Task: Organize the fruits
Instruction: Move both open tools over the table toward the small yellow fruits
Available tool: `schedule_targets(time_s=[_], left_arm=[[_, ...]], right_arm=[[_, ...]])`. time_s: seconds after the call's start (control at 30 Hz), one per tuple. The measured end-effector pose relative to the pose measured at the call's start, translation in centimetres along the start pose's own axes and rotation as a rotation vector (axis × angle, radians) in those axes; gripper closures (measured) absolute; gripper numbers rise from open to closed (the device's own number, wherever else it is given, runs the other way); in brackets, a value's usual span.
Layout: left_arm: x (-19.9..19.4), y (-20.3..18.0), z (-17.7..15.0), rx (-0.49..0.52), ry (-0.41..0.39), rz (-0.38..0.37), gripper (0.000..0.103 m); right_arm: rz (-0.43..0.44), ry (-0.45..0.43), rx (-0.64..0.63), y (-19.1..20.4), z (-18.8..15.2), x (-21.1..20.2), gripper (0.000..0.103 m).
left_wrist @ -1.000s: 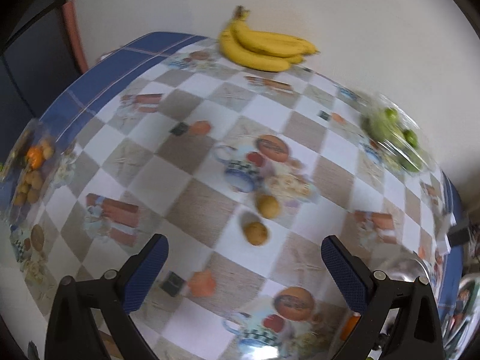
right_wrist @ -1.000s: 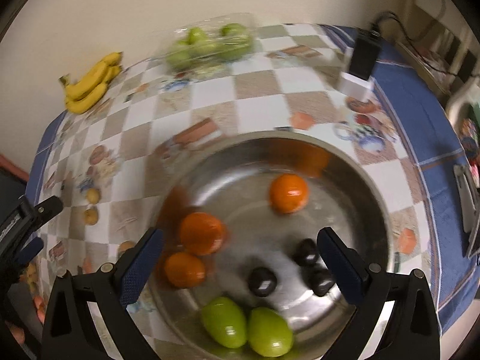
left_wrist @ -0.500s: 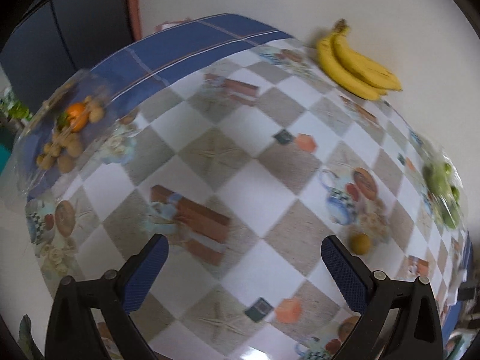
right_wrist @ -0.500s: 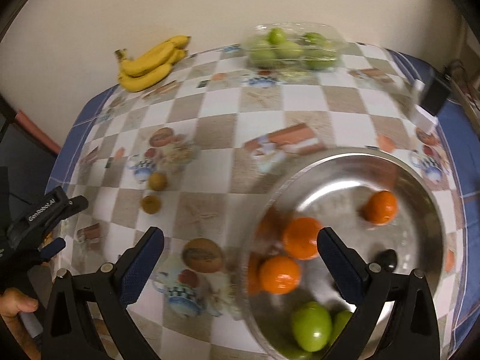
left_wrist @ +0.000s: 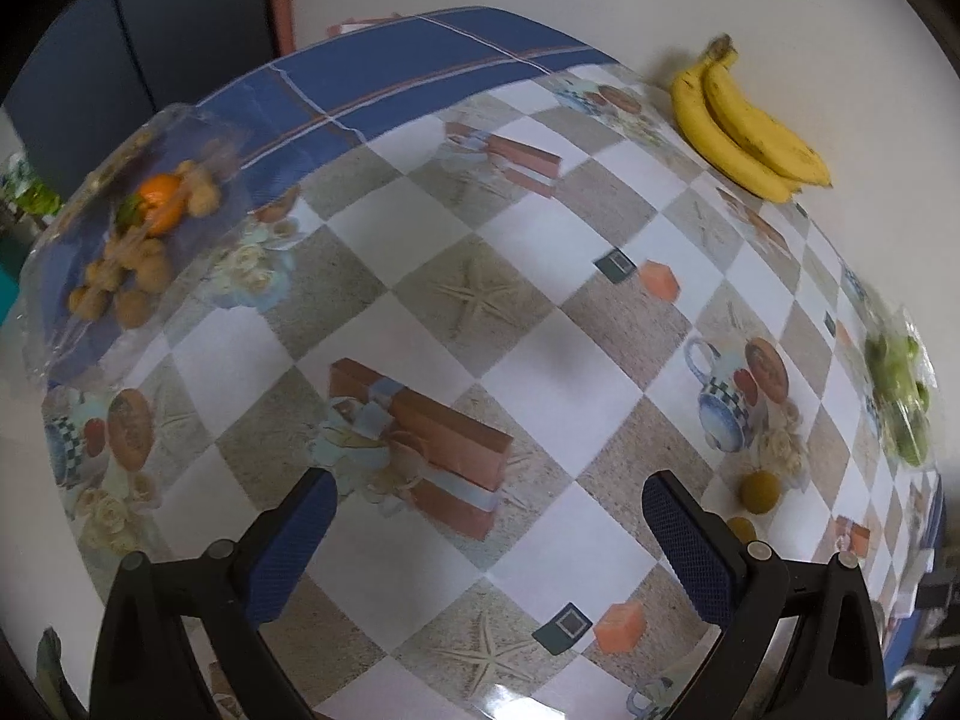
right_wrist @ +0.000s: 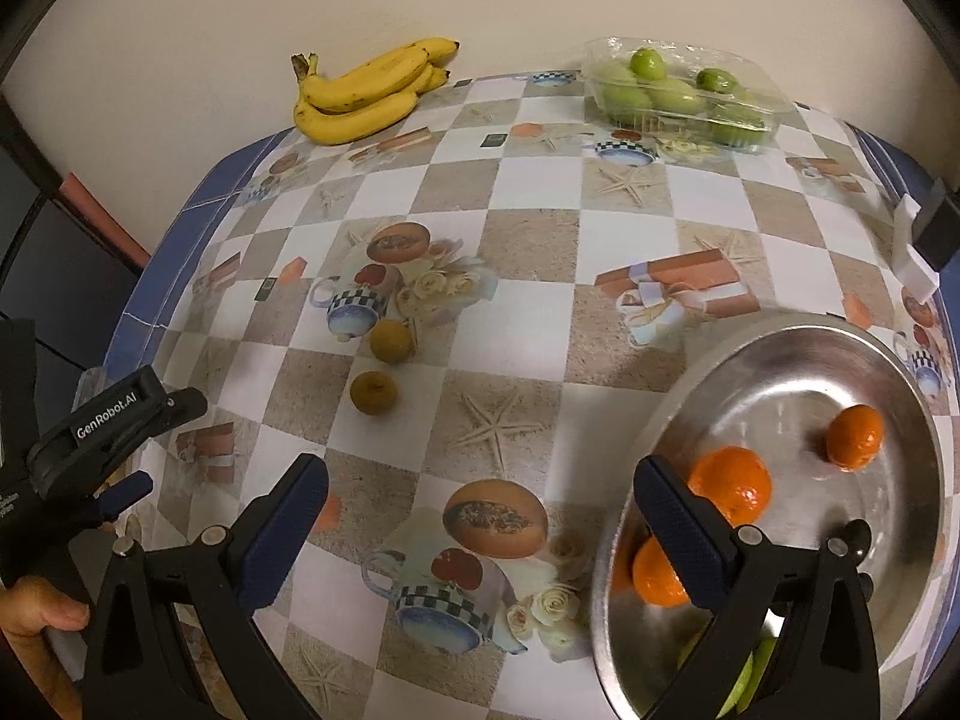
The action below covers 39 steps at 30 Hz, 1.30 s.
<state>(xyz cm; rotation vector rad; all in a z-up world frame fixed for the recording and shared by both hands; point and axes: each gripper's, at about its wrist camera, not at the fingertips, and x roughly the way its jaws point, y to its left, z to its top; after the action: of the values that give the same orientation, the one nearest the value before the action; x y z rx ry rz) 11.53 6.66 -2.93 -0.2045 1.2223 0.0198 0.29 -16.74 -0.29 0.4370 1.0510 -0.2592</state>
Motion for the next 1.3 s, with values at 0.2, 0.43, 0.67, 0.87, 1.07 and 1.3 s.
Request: schedule_targets(time_s=[0.2,0.43,0.67,0.87,1.07,1.3], left_arm=[[0.7,-1.1,0.0,0.059,0.017,-0.056,0.0],[1.1,-2.5,0.8,0.127,-0.002,-0.111,0.0],[0.8,-4.2,2.3,0.197,-0.049,-0.153,0.0],[1.5,-4.9,3.1,0.219,-0.024,-0.2,0.0],[1.9,-5.9,3.7,0.253,-0.051,-0.182,0.0],[2.4,-6.6,4.6,0.254,-0.067,-0.181,0.001]], right_arm=[[0.004,-0.047,-0.043,0.9,0.6,-0.2,0.001],[0.052,-0.065,-0.042,2.0,1.5,0.8,0.001],[0.019,-0.06,-0.03,2.1,2.3,2.4,0.001],[0.04,-0.051,-0.024,2.6,3.1,3.6,0.01],[0.05,-0.039,-0.029,3.3,3.9,5.0,0.033],[0.071,-0.016,-0.034,3.8,4.5,6.8,0.052]])
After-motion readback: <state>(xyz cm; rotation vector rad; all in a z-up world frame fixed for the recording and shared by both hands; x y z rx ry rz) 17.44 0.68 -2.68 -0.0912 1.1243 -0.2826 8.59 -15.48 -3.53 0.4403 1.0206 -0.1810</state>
